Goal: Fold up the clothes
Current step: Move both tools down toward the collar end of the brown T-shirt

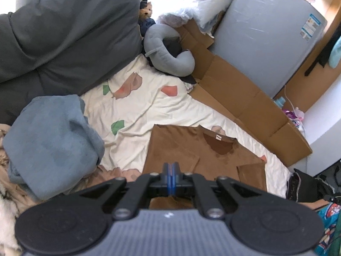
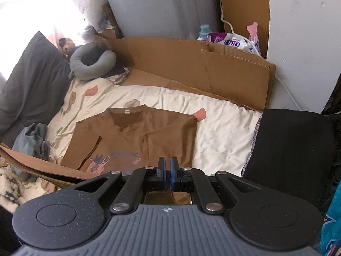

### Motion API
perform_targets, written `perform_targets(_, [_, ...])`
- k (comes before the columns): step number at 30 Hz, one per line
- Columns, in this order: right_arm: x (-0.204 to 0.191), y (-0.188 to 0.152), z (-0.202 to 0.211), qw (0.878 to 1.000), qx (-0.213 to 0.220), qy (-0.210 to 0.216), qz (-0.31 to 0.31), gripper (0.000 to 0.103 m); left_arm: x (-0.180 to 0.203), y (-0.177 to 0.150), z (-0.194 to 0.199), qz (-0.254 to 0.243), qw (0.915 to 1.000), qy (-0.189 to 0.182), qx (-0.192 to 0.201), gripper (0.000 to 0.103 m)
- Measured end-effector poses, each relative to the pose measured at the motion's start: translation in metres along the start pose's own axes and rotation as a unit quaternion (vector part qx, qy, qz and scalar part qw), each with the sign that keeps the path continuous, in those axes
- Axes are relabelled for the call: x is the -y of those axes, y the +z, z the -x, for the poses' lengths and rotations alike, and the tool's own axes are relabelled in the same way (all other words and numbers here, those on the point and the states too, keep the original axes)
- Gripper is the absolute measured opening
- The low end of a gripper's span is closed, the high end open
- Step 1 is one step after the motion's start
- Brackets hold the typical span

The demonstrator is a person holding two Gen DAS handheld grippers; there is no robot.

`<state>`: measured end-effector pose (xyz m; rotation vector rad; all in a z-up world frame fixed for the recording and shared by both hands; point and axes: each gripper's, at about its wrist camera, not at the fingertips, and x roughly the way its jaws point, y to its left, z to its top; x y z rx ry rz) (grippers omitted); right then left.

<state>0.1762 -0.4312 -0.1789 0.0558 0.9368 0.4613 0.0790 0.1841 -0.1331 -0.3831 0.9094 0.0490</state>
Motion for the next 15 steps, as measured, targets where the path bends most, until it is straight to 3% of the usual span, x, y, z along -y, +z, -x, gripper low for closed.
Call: perform_targets(15, [0.002, 0.048, -0.067, 1.0, -0.003, -0.014, 0.01, 0.002, -0.002, 0.037, -0.075, -0.001, 1.0, 0.008, 0.003, 0.001])
